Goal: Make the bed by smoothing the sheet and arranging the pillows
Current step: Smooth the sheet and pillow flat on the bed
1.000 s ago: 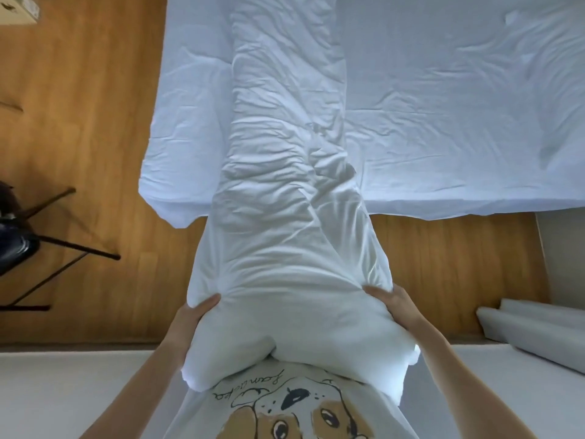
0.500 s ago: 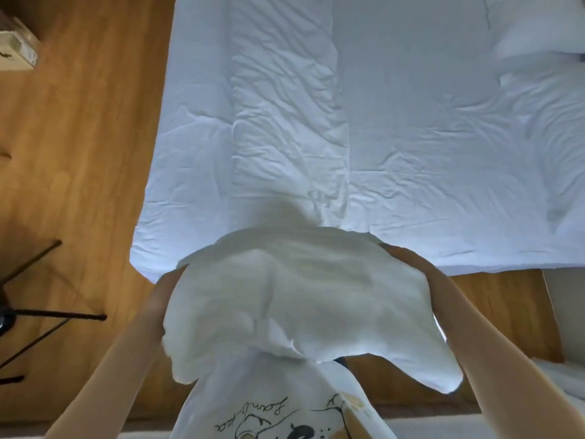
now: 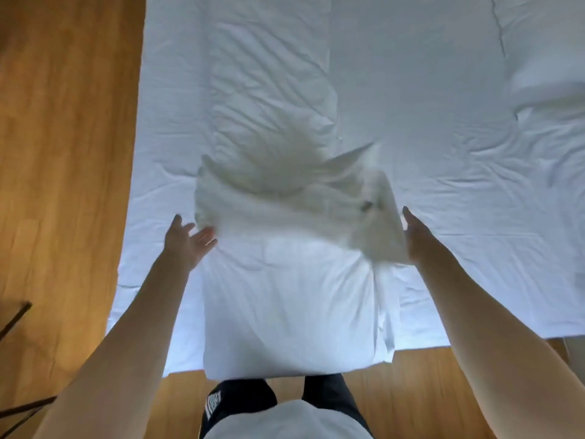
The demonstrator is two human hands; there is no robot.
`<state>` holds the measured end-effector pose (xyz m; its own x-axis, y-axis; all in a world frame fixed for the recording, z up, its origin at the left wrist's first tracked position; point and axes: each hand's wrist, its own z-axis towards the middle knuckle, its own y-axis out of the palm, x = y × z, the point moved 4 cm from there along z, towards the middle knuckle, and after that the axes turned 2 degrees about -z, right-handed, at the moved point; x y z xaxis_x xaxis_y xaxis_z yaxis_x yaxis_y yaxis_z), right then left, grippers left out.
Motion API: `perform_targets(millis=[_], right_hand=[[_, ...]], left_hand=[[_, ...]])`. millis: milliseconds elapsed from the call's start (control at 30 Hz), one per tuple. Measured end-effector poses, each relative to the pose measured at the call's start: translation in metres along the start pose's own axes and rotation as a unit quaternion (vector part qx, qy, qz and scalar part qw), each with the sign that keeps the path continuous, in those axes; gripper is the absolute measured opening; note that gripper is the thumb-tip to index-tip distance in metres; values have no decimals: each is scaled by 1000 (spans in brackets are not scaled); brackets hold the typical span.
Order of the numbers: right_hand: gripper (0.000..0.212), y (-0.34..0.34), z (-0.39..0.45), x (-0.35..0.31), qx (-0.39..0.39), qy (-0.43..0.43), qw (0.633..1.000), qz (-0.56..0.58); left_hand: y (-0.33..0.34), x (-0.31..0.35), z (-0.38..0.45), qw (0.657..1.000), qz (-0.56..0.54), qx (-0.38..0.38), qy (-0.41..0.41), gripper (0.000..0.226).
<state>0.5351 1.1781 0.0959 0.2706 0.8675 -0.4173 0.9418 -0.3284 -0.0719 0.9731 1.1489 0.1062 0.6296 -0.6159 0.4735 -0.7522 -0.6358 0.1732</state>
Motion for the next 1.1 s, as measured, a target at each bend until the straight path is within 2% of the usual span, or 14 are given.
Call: perform_targets(millis=[33, 100, 133, 200, 233, 267, 333, 400, 433, 500, 600, 800, 1000, 1100], right_hand=[[63, 11, 11, -9, -1, 18, 1000, 23], [62, 35, 28, -24, 15, -7, 1000, 27], [57, 49, 36, -32, 39, -40, 998, -10], [45, 69, 48, -36, 79, -153, 973, -156], [44, 76, 52, -33, 95, -207, 942, -246], [46, 84, 54, -31, 109, -270, 895, -339], [55, 101, 59, -22, 111, -401, 769, -486], [61, 120, 66, -9, 76, -510, 643, -566], [62, 129, 70, -2, 58, -535, 599, -593], [62, 144, 84, 5, 34, -547, 558, -623], [66, 163, 115, 3, 34, -505, 567, -650], [69, 207, 197, -26, 59, -406, 618, -670], [69, 240, 273, -24, 45, -376, 666, -642], [64, 253, 301, -25, 59, -416, 667, -616]], left_hand=[[13, -4, 11, 999, 44, 8, 6, 51], [32, -12, 27, 980, 190, 27, 44, 37], [42, -18, 33, 953, 285, 47, 86, 29], [53, -31, 46, 852, 479, 80, 199, 30], [54, -38, 47, 795, 544, 92, 253, 35], [59, -44, 47, 745, 582, 88, 312, 40], [70, -53, 50, 640, 633, 65, 431, 47], [80, -61, 56, 543, 662, 18, 516, 45], [85, -64, 60, 500, 675, -8, 542, 45], [94, -65, 71, 450, 698, -44, 555, 46], [104, -57, 103, 429, 738, -28, 520, 54], [100, -34, 201, 471, 765, 96, 428, 66], [96, -47, 298, 495, 755, 116, 414, 64], [95, -52, 336, 488, 757, 127, 416, 54]])
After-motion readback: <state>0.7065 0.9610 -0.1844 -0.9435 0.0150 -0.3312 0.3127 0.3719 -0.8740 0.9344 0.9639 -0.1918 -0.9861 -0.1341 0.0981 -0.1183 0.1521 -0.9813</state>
